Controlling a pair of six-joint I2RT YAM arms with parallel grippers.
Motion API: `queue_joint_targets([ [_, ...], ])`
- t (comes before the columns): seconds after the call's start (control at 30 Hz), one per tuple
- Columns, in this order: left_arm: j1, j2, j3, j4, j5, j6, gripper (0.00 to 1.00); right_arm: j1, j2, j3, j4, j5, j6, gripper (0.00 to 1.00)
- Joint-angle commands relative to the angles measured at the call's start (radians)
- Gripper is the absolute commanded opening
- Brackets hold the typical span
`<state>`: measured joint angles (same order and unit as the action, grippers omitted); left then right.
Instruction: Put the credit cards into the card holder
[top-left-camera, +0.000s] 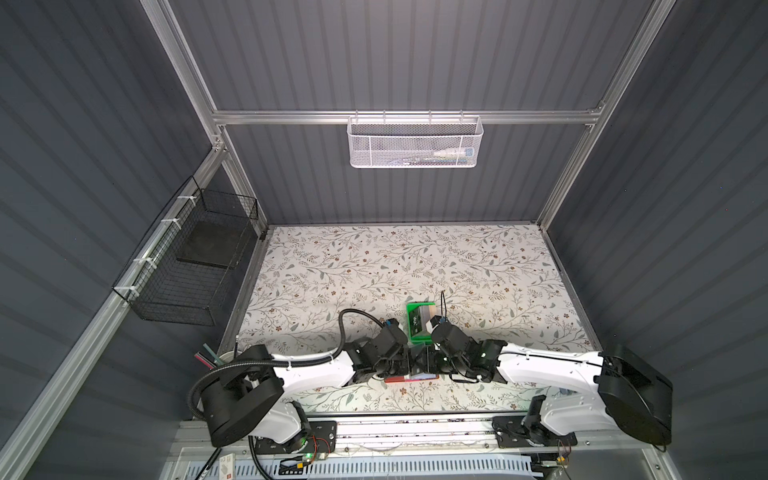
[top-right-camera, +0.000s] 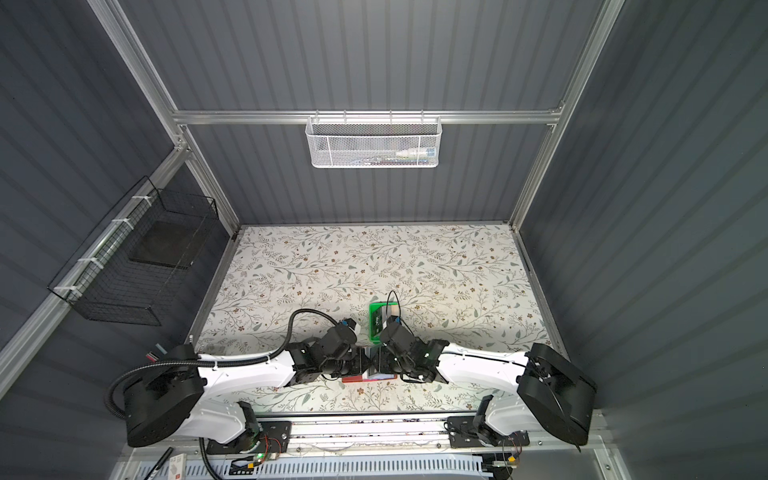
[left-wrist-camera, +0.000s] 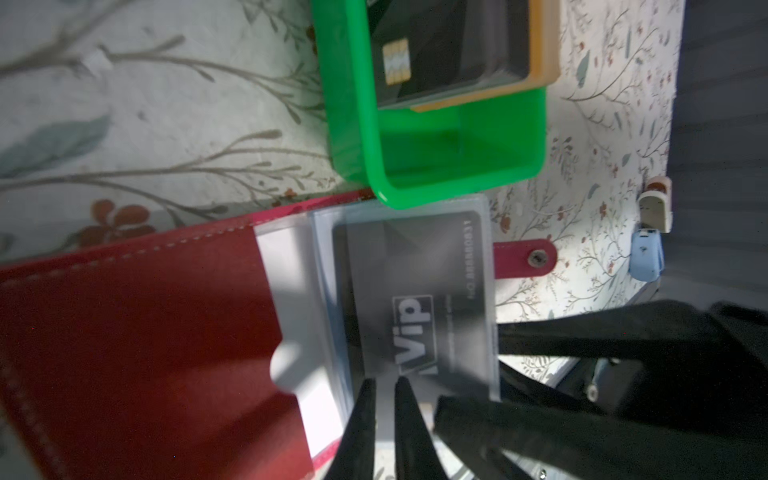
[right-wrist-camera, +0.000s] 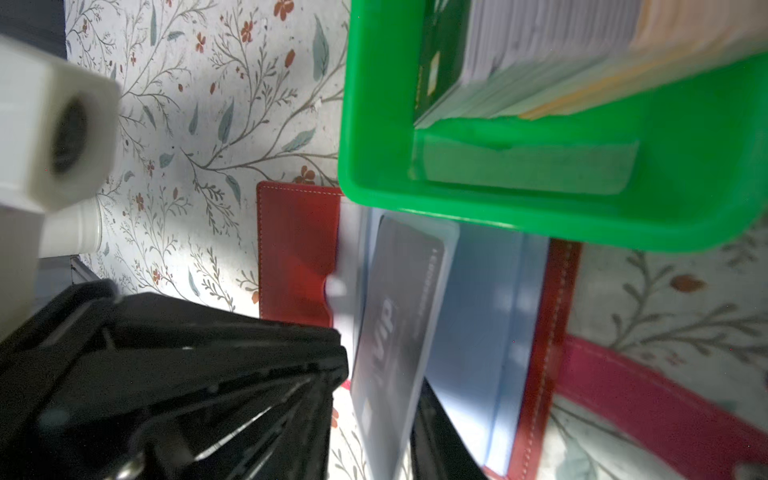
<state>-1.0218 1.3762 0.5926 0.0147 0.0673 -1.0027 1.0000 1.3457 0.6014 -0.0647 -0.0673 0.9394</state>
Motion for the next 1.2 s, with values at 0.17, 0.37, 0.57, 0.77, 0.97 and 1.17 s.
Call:
queue_joint_targets([
  [0.17, 0.11, -0.256, -0.092, -0.111, -0.025, 0.017, 0.21, 0.036, 0.068, 0.123, -0.079, 0.037, -0.018, 0.4],
  [0.37, 0.152, -0.377, -0.11, -0.206, -0.033, 0.039, 0.23, 0.076, 0.126, 0.202, -0.097, 0.043, -0.022, 0.45],
  [0.57, 0.152, -0.443, -0.101, -0.245, -0.04, 0.069, 0.25, 0.087, 0.073, 0.209, -0.139, 0.088, -0.022, 0.45],
  [0.77, 0.152, -0.385, -0.061, -0.253, -0.029, 0.123, 0.28, 0.084, 0.017, 0.204, -0.202, 0.132, -0.051, 0.47],
  [0.97, 0.152, -0.335, -0.022, -0.224, -0.047, 0.17, 0.27, 0.064, -0.03, 0.184, -0.226, 0.162, -0.066, 0.49],
  [1.17, 0.153, -0.224, 0.052, -0.174, -0.026, 0.193, 0.25, 0.0, -0.081, 0.168, -0.262, 0.182, -0.105, 0.59],
])
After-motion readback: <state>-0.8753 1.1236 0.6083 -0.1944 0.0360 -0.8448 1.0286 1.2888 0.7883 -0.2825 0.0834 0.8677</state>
